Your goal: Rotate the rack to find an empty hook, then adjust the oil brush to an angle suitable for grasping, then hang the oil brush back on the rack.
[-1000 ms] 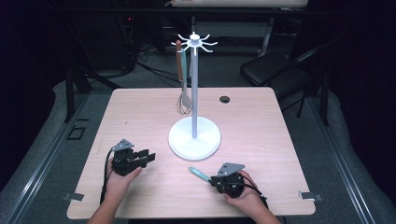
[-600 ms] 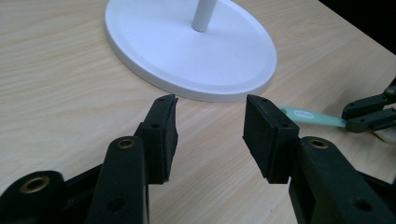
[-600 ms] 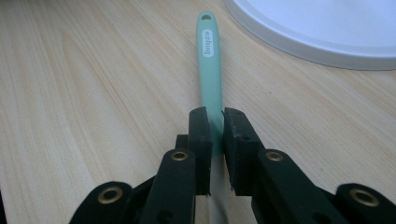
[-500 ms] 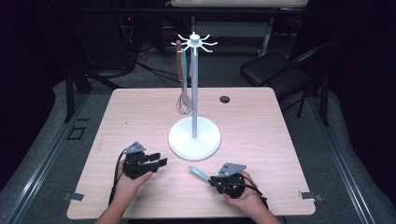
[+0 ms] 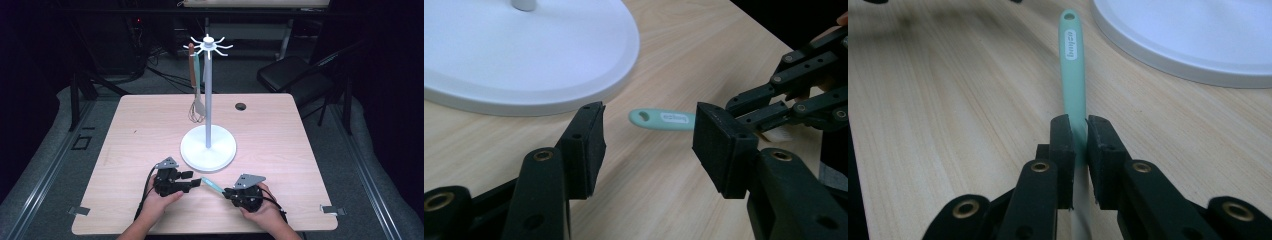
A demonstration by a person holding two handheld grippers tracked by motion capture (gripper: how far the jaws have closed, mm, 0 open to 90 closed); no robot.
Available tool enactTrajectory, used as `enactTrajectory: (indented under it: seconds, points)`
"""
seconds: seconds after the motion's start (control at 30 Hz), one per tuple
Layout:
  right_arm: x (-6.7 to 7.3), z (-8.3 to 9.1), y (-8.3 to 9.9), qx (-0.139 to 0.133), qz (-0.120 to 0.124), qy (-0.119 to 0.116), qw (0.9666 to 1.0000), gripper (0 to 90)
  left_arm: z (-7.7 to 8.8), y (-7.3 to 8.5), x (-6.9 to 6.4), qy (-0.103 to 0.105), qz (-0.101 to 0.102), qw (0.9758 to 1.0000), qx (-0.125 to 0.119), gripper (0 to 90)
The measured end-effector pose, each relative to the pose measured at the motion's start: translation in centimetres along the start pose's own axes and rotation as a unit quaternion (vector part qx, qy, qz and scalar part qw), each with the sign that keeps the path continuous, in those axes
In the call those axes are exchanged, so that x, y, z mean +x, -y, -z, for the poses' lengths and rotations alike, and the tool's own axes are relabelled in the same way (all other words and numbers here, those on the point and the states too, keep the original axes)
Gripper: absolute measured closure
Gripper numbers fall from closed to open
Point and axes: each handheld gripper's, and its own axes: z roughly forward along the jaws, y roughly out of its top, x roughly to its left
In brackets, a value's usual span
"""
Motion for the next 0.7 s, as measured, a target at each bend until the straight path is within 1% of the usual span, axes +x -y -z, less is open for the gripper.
enactTrajectory:
  seconds: [0.03,0.07,0.1,0.2,0.33,0.43,0.53,0.57,0.67,0.7]
  points:
    - [0.0,0.1,0.0,0.003,0.001,0.000,1.0000,81.9,-0.3,0.0,-0.1,0.005,-0.002,1.0000,0.004,46.4]
    - [-0.1,0.1,0.0,-0.001,-0.002,-0.001,1.0000,81.9,-0.7,0.1,-0.3,0.006,-0.008,0.9999,0.014,46.2]
    - [-0.1,0.1,-0.1,-0.003,-0.004,-0.003,1.0000,81.9,-0.9,0.1,-0.5,0.008,-0.008,0.9998,0.015,46.3]
    - [-0.2,0.4,-0.1,-0.011,-0.007,-0.001,0.9999,81.9,-1.4,0.1,-0.6,0.020,0.001,0.9997,0.015,46.5]
    - [-0.3,0.6,-0.2,-0.019,-0.010,-0.003,0.9998,81.9,-1.9,0.1,-0.7,0.026,0.001,0.9994,0.022,46.5]
    - [-0.2,0.6,-0.2,-0.024,-0.010,-0.005,0.9997,81.9,-2.2,0.1,-0.8,0.035,0.008,0.9993,0.014,46.8]
    - [-0.1,0.4,-0.2,-0.021,-0.007,-0.007,0.9997,81.8,-2.4,0.0,-0.9,0.039,0.005,0.9991,0.013,47.6]
    - [0.0,0.3,-0.2,-0.022,-0.008,-0.007,0.9997,81.8,-2.4,0.0,-1.0,0.037,0.008,0.9992,0.013,47.6]
    - [-0.1,0.2,-0.3,-0.022,-0.010,-0.008,0.9997,81.8,-2.5,0.1,-0.9,0.046,0.019,0.9987,0.010,49.8]
    - [-0.1,0.2,-0.3,-0.024,-0.011,-0.009,0.9996,81.7,-2.6,0.2,-0.8,0.051,0.025,0.9984,0.005,49.9]
